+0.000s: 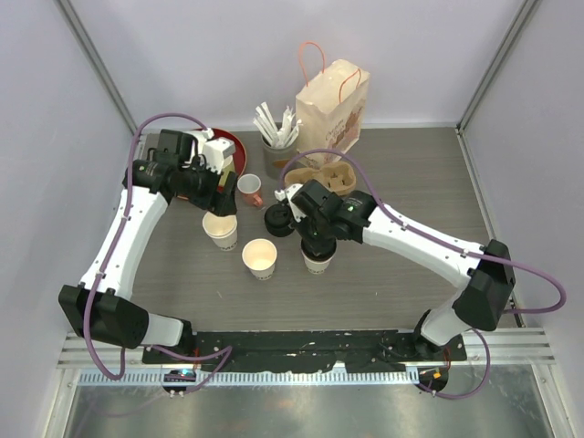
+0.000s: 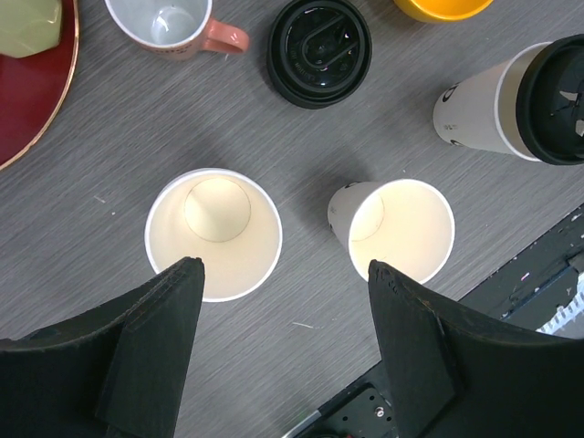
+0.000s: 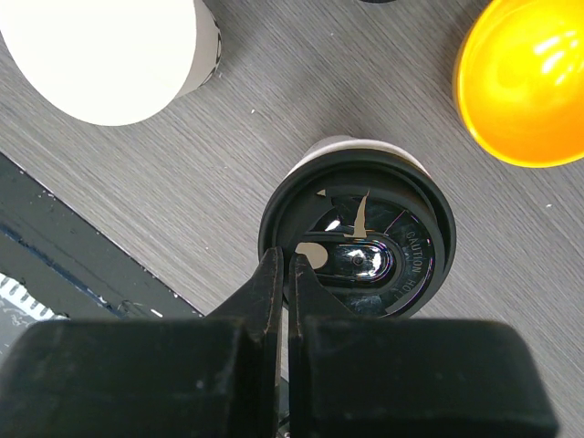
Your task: Pack the takeout coffee
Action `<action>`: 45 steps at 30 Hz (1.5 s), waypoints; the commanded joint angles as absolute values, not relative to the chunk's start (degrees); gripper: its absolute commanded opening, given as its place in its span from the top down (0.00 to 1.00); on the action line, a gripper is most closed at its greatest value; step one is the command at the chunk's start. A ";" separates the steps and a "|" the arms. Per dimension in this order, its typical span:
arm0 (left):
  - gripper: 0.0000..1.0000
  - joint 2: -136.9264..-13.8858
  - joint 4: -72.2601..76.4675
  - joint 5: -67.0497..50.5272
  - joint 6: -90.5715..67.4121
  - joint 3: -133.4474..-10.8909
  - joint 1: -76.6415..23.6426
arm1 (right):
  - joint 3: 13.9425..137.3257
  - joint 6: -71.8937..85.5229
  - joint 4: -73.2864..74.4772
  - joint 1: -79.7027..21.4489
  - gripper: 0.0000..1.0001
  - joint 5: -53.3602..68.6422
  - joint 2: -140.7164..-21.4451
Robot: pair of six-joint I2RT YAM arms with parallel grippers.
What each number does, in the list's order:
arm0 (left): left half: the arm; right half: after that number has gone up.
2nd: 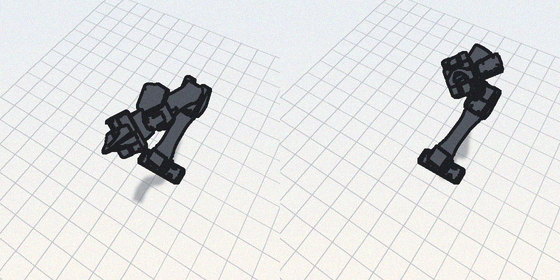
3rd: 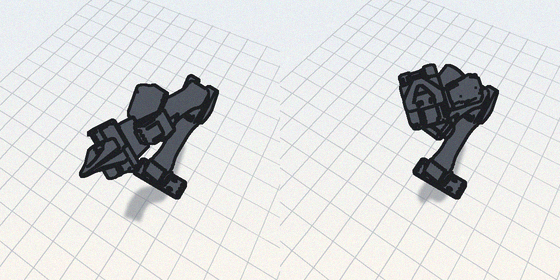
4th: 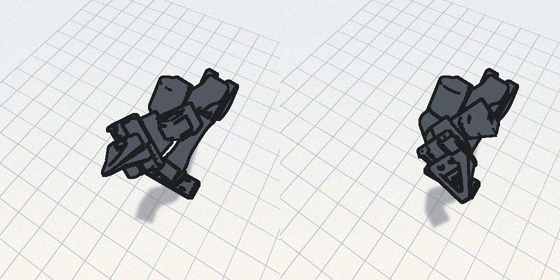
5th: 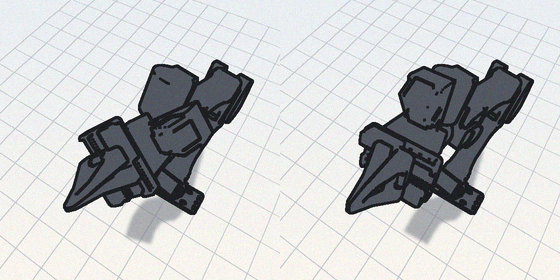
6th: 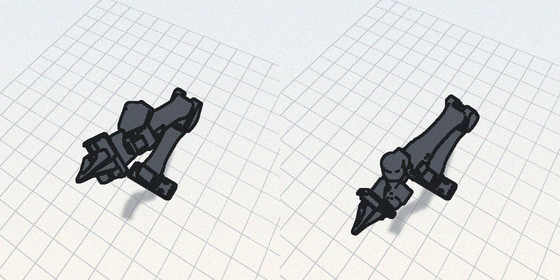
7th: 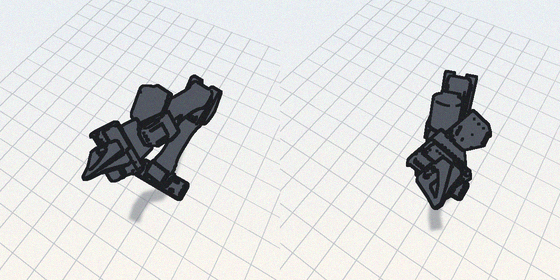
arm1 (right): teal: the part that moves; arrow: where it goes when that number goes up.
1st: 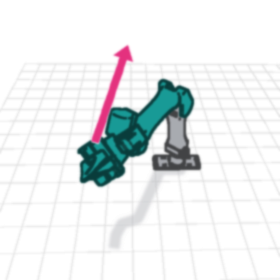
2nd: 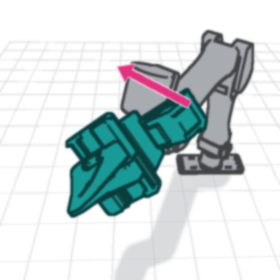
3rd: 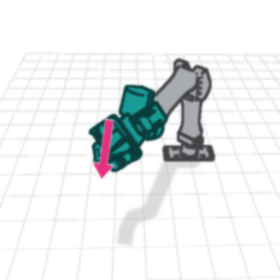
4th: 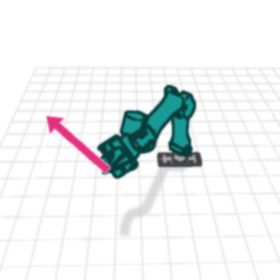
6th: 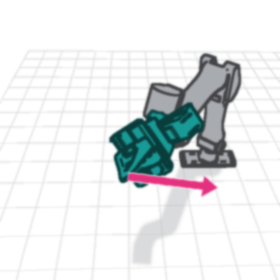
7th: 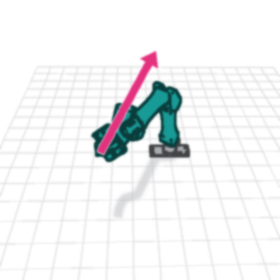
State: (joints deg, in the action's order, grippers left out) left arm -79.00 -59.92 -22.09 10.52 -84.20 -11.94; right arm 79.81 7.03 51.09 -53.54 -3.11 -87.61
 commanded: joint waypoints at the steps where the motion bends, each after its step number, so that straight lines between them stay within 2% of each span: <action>1: 0.23 -78.31 -60.12 -21.97 10.72 -85.52 -12.13 | 79.98 5.98 48.25 -53.70 0.99 -3.17 -88.50; 41: 0.23 -78.66 -60.56 -20.83 10.99 -85.43 -12.57 | 76.02 6.42 45.79 -53.09 0.99 -1.05 -89.47; 43: 0.23 -78.66 -60.56 -20.83 10.99 -85.52 -12.92 | 76.29 6.50 45.79 -53.09 0.98 -0.88 -89.12; 45: 0.23 -78.66 -60.47 -20.74 10.90 -85.69 -13.36 | 76.73 6.42 45.79 -53.09 0.91 -0.70 -88.77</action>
State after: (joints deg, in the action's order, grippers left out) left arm -79.00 -60.29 -20.97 10.92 -84.20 -12.49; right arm 76.49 6.20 47.09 -53.15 -1.72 -89.69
